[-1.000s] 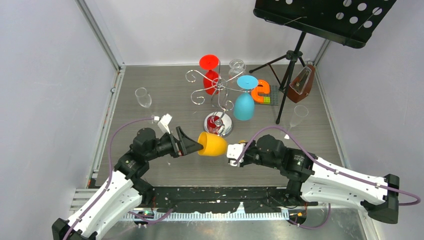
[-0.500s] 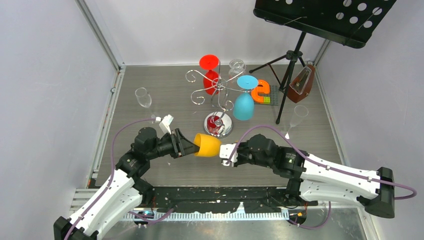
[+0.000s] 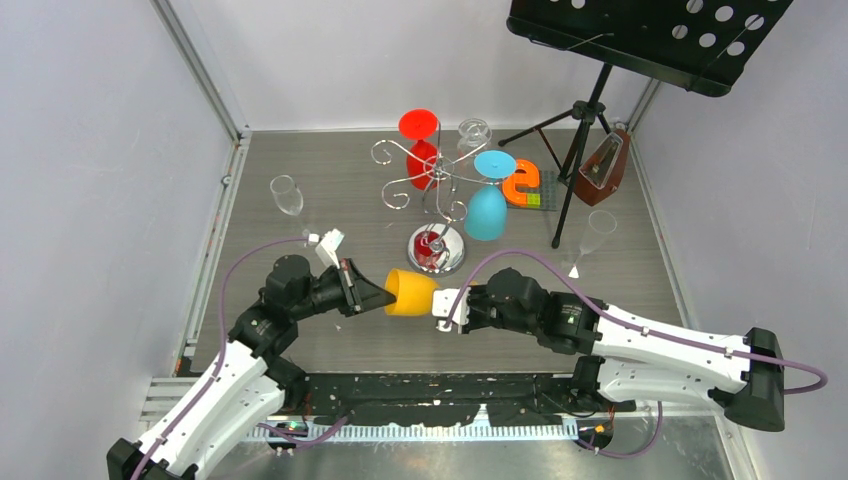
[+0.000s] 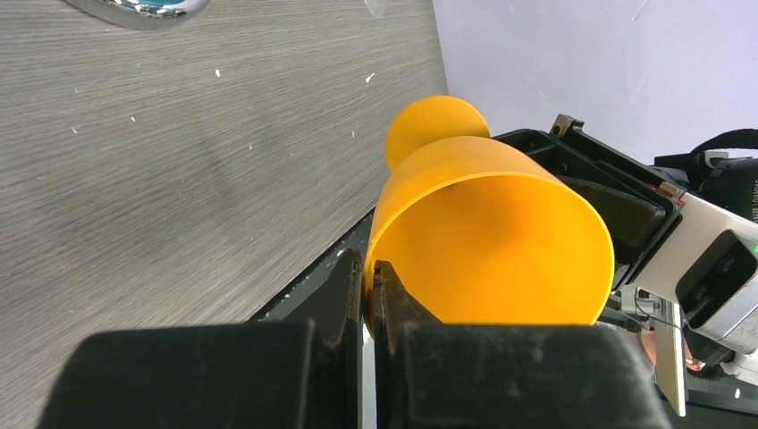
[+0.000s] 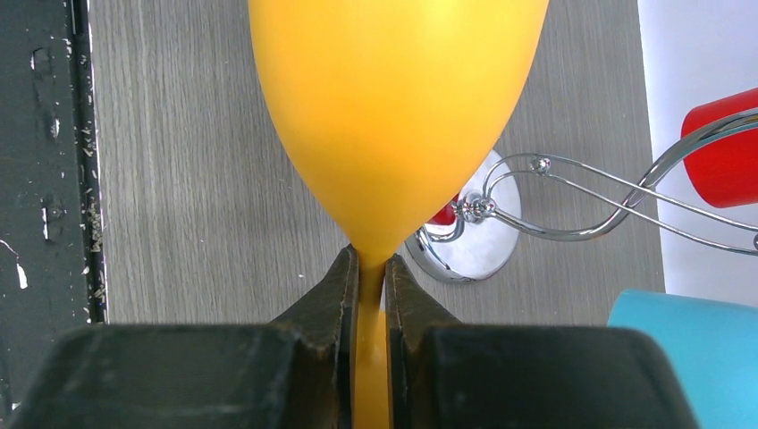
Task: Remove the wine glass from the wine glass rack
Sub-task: Place the wine glass at the center of the board.
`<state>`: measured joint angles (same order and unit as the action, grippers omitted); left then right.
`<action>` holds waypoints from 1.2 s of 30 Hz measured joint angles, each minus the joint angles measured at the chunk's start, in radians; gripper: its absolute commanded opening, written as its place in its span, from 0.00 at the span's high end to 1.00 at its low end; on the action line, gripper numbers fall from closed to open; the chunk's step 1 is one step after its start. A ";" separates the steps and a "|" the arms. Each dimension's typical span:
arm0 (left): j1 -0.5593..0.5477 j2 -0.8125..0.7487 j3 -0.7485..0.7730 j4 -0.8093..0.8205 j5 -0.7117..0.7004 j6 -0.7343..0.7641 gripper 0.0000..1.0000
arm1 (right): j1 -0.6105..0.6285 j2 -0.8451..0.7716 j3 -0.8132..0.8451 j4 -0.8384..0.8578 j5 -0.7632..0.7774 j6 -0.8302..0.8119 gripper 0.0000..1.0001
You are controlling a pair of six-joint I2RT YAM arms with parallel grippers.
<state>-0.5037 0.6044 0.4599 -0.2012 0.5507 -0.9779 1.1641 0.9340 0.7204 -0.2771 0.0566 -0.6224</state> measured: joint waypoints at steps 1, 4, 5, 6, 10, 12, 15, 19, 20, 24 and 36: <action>0.000 0.000 0.002 -0.005 -0.001 0.002 1.00 | 0.000 0.000 0.000 0.001 0.001 0.000 0.90; 0.000 0.000 0.021 -0.034 -0.007 0.017 1.00 | 0.001 -0.005 0.000 0.004 0.003 0.001 0.75; 0.000 0.000 0.029 -0.044 -0.010 0.019 1.00 | 0.002 -0.009 0.000 0.007 0.005 0.002 0.72; 0.000 0.000 0.038 -0.053 -0.013 0.023 1.00 | 0.002 -0.015 0.000 0.010 0.005 0.004 0.67; 0.000 0.000 0.080 -0.113 -0.043 0.064 1.00 | 0.004 -0.053 -0.001 0.015 0.019 0.012 0.57; 0.000 0.000 0.101 -0.153 -0.064 0.085 1.00 | 0.004 -0.079 -0.003 0.016 0.026 0.015 0.53; 0.000 0.000 0.143 -0.216 -0.100 0.122 1.00 | 0.004 -0.128 -0.021 0.016 0.035 0.019 0.50; 0.000 0.000 0.203 -0.293 -0.148 0.172 1.00 | 0.004 -0.180 -0.040 0.004 0.046 0.027 0.48; 0.000 0.001 0.221 -0.318 -0.168 0.185 1.00 | 0.004 -0.193 -0.044 0.003 0.050 0.029 0.47; 0.000 0.013 0.314 -0.441 -0.250 0.258 1.00 | 0.004 -0.238 -0.055 -0.002 0.063 0.044 0.42; 0.000 0.095 0.570 -0.750 -0.531 0.444 1.00 | 0.004 -0.272 -0.092 0.000 0.141 0.134 0.25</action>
<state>-0.5037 0.6991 1.0298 -0.9508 0.0196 -0.5335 1.1679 0.6617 0.6289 -0.2775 0.1978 -0.4885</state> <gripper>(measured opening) 0.002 0.723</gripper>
